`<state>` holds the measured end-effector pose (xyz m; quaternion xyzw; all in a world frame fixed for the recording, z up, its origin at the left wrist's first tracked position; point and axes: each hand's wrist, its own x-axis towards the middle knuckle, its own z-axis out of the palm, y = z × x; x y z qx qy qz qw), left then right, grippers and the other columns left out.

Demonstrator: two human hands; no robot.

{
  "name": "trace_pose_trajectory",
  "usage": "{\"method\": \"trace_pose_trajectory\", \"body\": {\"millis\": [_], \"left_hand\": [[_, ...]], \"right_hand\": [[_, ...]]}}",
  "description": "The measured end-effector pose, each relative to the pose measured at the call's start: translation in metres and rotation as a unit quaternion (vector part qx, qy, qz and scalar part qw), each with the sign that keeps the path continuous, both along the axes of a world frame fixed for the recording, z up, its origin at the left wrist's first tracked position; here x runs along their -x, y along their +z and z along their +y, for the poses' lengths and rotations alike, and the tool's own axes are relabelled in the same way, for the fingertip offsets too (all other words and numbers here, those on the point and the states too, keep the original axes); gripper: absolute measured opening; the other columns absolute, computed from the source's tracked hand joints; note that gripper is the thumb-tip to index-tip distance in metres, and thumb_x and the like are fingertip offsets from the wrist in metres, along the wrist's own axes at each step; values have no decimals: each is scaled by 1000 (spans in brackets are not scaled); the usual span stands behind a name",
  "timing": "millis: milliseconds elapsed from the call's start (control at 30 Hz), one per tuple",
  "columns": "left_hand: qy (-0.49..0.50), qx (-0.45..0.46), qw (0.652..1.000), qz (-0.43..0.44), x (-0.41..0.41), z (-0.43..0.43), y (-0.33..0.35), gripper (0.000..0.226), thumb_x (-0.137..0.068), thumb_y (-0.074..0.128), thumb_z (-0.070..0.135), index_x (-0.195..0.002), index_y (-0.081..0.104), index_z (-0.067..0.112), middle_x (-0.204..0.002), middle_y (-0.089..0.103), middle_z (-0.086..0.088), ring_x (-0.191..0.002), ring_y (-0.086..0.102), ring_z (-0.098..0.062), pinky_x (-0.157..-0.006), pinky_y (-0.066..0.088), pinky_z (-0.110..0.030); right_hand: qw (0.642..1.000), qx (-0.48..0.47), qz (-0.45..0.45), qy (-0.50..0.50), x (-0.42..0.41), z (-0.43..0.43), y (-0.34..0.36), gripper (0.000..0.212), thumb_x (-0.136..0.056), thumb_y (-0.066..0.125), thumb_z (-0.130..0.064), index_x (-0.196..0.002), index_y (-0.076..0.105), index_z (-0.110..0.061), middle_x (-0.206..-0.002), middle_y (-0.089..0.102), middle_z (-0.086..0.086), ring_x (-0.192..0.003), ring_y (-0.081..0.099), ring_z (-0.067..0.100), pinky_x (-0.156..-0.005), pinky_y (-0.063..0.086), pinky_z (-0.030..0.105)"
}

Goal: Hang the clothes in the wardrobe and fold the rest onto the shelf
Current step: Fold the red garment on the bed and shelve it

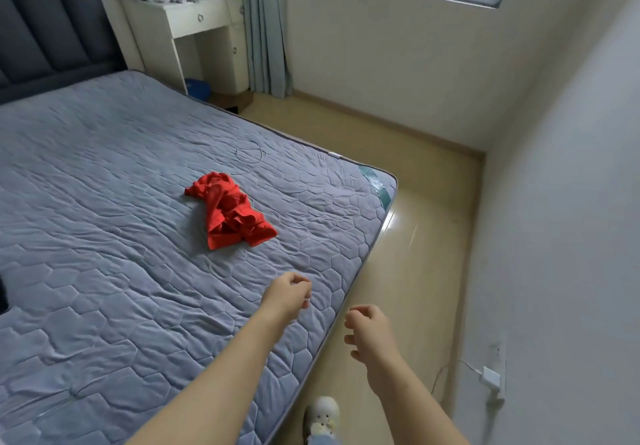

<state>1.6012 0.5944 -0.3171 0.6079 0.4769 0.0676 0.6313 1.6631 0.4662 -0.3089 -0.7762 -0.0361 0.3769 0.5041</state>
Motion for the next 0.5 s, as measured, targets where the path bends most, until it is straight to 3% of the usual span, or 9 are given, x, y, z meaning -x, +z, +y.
{"method": "trace_pose_trajectory", "body": {"millis": [267, 367, 500], "left_hand": [[34, 28, 999, -9, -141, 75, -9, 18, -91, 44, 12, -78, 52, 19, -71, 56, 1, -60, 51, -12, -51, 35, -22], [77, 29, 997, 2, -171, 111, -13, 17, -91, 46, 11, -77, 53, 18, -70, 56, 1, -59, 51, -12, -45, 37, -18], [127, 23, 991, 41, -193, 161, -26, 17, -86, 47, 9, -74, 53, 20, -66, 56, 1, -54, 51, -13, -48, 31, -20]], "right_hand": [[997, 55, -23, 56, -145, 70, -6, 8, -89, 48, -10, -82, 51, -15, -78, 51, 2, -67, 46, 16, -55, 35, 23], [993, 58, -29, 96, -189, 113, -12, 7, -88, 49, -13, -91, 55, -14, -85, 55, 4, -71, 50, 17, -57, 36, 24], [981, 81, -19, 172, -228, 176, -29, 16, -87, 48, -16, -100, 56, -13, -89, 57, 3, -80, 53, 20, -65, 38, 27]]}}
